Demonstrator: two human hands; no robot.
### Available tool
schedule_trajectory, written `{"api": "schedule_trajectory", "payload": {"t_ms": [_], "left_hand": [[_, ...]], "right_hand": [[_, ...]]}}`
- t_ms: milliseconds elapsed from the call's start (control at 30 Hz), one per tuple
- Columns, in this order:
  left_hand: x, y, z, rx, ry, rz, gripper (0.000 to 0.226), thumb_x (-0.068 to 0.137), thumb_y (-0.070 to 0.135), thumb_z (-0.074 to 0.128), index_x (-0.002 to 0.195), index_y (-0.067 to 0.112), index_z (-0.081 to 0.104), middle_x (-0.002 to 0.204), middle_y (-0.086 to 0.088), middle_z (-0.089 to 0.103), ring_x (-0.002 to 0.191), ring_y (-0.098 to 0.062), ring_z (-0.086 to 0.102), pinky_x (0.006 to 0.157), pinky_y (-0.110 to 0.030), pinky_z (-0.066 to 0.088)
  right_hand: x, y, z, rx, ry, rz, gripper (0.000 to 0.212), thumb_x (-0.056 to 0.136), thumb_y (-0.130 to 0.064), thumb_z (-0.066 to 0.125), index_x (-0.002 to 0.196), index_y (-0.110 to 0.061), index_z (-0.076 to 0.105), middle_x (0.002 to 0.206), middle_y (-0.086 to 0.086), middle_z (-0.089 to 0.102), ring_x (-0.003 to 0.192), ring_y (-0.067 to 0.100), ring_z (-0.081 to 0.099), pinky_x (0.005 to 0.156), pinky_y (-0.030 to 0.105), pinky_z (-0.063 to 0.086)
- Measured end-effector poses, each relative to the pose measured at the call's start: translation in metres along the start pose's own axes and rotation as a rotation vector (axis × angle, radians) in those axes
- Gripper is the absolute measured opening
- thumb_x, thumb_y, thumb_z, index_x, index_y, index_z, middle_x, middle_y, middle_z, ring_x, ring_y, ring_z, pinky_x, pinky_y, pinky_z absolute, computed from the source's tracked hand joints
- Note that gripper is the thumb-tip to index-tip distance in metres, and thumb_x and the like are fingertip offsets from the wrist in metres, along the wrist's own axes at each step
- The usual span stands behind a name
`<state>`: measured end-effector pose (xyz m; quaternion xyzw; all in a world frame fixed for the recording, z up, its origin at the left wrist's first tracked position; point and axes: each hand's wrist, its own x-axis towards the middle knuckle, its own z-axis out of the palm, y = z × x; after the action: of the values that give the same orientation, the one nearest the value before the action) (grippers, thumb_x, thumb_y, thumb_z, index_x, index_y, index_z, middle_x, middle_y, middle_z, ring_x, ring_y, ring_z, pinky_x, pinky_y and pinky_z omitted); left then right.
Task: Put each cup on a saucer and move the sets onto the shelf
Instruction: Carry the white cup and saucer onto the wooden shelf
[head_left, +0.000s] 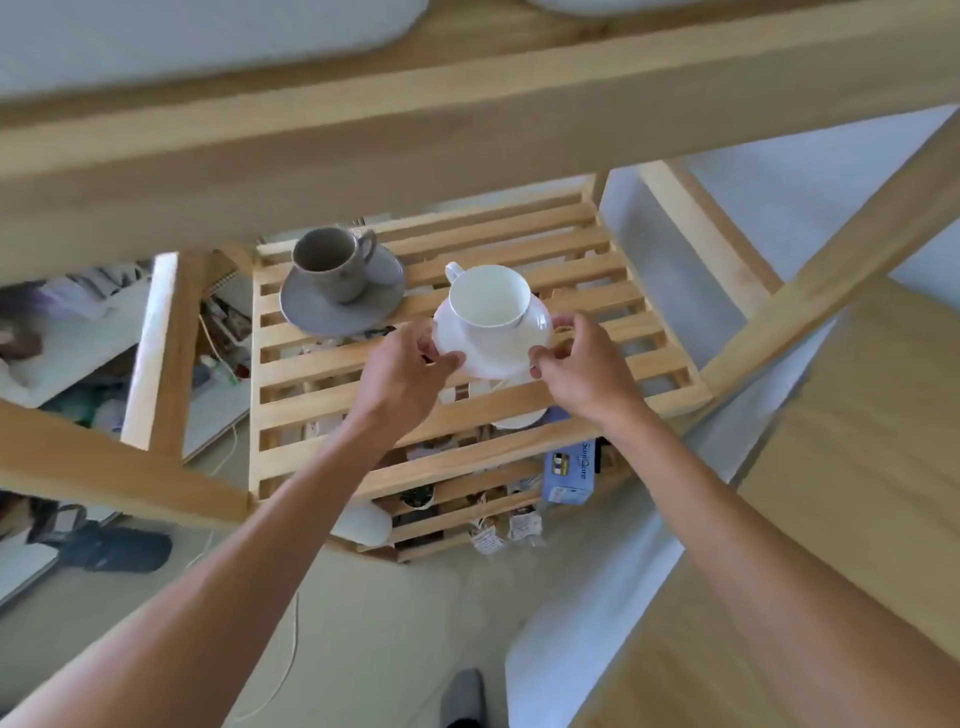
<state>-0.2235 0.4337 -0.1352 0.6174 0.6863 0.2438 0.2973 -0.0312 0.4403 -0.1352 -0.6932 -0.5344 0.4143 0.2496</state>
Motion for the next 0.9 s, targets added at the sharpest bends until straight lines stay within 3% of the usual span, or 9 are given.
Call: {"api": "schedule_trajectory", "payload": {"t_ms": [67,133,233,400,567,733,900], "left_hand": [[0.012,0.0,0.003,0.025,-0.009,0.004,0.014,0.089,0.027,0.066,0.083,0.015,0.063,0.071,0.008,0.058,0.065,-0.01,0.051,0.054,-0.027,0.034],[0.021,-0.001,0.008,0.042,-0.008,-0.003,0.014,0.088,0.029,0.067,0.089,0.015,0.065,0.077,0.002,0.063,0.071,-0.018,0.056,0.055,-0.028,0.039],[0.028,0.0,0.017,0.091,-0.005,-0.009,0.016,0.089,0.028,0.065,0.097,0.013,0.065,0.086,-0.003,0.065,0.079,-0.023,0.059,0.053,-0.024,0.039],[0.038,0.002,0.027,0.096,0.037,-0.019,0.017,0.09,0.027,0.063,0.097,0.012,0.063,0.084,-0.004,0.065,0.078,-0.023,0.057,0.057,-0.027,0.039],[0.055,0.012,0.036,0.124,0.052,-0.019,0.02,0.092,0.03,0.059,0.081,0.014,0.052,0.088,-0.006,0.062,0.075,-0.022,0.053,0.055,-0.03,0.034],[0.078,0.021,0.044,0.145,0.071,0.019,0.02,0.094,0.032,0.059,0.087,0.013,0.056,0.092,-0.006,0.063,0.082,-0.024,0.056,0.064,-0.034,0.041],[0.099,0.032,0.054,0.192,0.102,-0.001,0.023,0.093,0.037,0.058,0.086,0.016,0.051,0.102,-0.012,0.063,0.098,-0.032,0.055,0.082,-0.045,0.047]], "right_hand": [[0.013,0.001,-0.001,-0.051,-0.004,0.001,0.041,0.095,-0.026,0.062,0.133,-0.022,0.048,0.109,0.003,0.073,0.097,0.018,0.067,0.06,0.019,0.041],[0.024,0.003,-0.001,-0.091,-0.006,-0.014,0.04,0.094,-0.026,0.062,0.131,-0.022,0.047,0.11,0.004,0.072,0.102,0.023,0.068,0.076,0.031,0.053],[0.035,0.005,-0.001,-0.17,-0.026,-0.039,0.039,0.095,-0.024,0.061,0.131,-0.018,0.047,0.113,0.006,0.069,0.104,0.027,0.066,0.091,0.044,0.054],[0.05,0.003,-0.005,-0.223,-0.038,-0.057,0.042,0.098,-0.024,0.059,0.137,-0.016,0.045,0.118,0.007,0.067,0.105,0.028,0.065,0.085,0.039,0.053],[0.069,0.0,-0.013,-0.234,-0.02,-0.069,0.043,0.1,-0.023,0.057,0.141,-0.017,0.045,0.12,0.006,0.066,0.104,0.026,0.063,0.077,0.033,0.045],[0.093,-0.004,-0.021,-0.219,0.02,-0.09,0.038,0.1,-0.02,0.056,0.138,-0.017,0.052,0.124,0.007,0.067,0.099,0.025,0.063,0.075,0.031,0.044],[0.117,-0.009,-0.034,-0.192,0.014,-0.06,0.043,0.101,-0.019,0.054,0.144,-0.017,0.05,0.133,0.008,0.062,0.116,0.026,0.061,0.081,0.028,0.042]]}}
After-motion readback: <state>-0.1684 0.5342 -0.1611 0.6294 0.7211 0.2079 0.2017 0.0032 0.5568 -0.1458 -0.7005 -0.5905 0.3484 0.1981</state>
